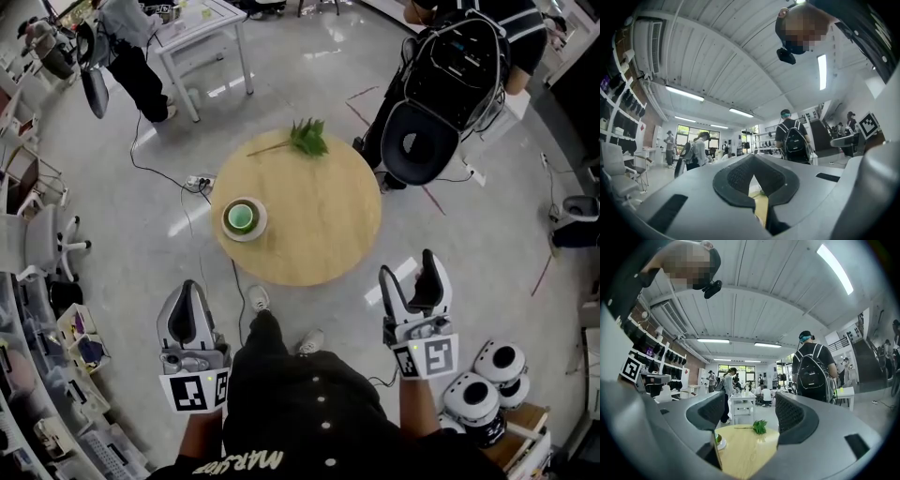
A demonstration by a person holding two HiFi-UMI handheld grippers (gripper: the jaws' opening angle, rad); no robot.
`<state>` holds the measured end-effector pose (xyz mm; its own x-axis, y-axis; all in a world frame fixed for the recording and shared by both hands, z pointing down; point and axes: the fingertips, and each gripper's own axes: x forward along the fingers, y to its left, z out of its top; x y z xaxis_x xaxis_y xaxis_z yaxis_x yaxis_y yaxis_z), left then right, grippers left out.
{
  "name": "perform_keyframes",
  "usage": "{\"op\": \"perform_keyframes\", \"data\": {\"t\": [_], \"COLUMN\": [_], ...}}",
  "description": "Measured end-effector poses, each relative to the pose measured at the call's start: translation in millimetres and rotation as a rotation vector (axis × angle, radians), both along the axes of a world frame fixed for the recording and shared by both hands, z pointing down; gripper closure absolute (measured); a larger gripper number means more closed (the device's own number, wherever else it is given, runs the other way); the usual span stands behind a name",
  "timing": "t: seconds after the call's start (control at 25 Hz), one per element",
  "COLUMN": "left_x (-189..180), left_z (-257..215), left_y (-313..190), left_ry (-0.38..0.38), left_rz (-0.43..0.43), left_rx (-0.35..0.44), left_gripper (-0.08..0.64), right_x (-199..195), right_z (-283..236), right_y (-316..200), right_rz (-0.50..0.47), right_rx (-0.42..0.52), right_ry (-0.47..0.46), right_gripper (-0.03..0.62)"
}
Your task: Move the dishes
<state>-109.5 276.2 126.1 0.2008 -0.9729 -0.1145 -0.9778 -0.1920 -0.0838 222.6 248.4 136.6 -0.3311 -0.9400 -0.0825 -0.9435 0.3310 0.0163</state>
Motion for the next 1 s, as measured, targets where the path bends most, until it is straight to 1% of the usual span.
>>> {"op": "perform_keyframes", "data": {"t": [0.16, 0.28, 0.52, 0.76, 0.88, 1.0], "left_x": [-8, -20, -46, -72, -85, -91], "left_z": [-3, -4, -10, -22, -26, -24], "left_y": [-21, -40, -86, -138, -160, -177], "left_ry": [-0.008, -0.008, 0.002, 0.011, 0.016, 0.012], "left_rz": [-0.004, -0.005, 0.002, 0.051, 0.091, 0.134], "left_rx": [0.007, 0.012, 0.030, 0.034, 0.032, 0.021], "left_gripper": [0.549, 0.549, 0.549, 0.549, 0.549, 0.549], "right_x": [-9, -21, -48, -83, -103, -119], "right_z": [-2, -5, -11, -29, -31, -28], "right_y": [-24, -43, -86, -129, -143, -155], "right_rz": [-0.001, -0.001, -0.009, 0.011, 0.024, 0.024], "right_rx": [-0.001, 0.009, 0.011, 0.022, 0.013, 0.000], "right_ry": [0.001, 0.000, -0.003, 0.011, 0.023, 0.045], "right_gripper": [0.262, 0.278, 0.286, 0.287, 0.287, 0.285]}}
